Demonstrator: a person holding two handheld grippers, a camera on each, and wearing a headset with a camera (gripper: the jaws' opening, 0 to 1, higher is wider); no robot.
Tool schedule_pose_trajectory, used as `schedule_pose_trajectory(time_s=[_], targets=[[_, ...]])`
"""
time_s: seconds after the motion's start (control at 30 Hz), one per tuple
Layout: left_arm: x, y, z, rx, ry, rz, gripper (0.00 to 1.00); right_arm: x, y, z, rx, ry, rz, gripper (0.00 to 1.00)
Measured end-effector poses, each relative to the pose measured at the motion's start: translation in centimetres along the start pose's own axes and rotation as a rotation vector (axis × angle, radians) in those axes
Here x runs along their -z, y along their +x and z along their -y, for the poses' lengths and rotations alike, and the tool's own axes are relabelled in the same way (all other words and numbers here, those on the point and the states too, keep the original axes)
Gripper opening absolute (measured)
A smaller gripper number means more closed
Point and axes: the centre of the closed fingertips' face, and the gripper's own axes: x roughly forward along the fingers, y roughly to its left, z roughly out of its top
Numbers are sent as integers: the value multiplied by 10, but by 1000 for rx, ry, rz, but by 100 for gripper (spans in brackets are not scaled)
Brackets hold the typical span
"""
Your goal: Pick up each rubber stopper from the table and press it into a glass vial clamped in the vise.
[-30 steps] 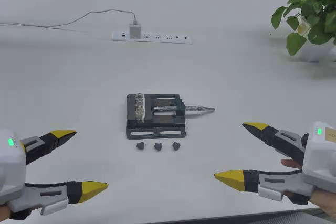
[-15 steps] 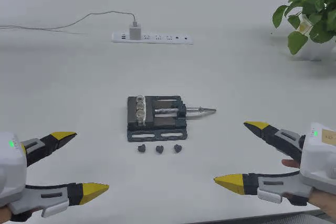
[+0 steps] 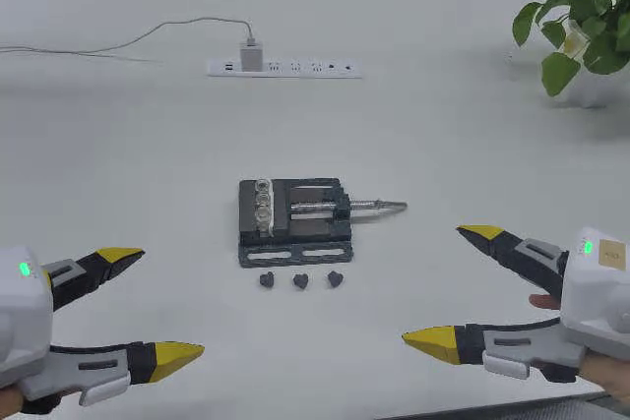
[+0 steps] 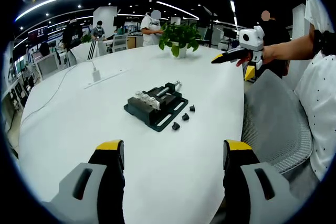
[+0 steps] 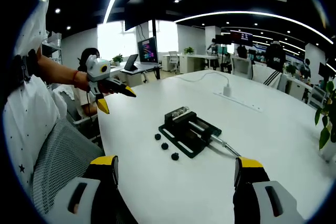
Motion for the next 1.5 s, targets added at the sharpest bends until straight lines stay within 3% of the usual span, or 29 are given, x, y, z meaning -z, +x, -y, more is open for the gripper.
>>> schedule_pose_trajectory(time_s=[0.33,0.63,0.97,1.13,1.5], targets=[[4,9,1,29,36,-29,67,0,4,0,-4,2,-9,90],[-9,28,1,71,141,-58,51,-1,6,0,-9,5,-9,88],[-9,53,7,140,280,-138,36,0,5,1,-1,13,-9,87],[-4,67,9,171,346,-180,30,0,5,1,0,15,-9,86],[8,93,7,207,434,-251,18,0,3,4,8,24,-10,85]])
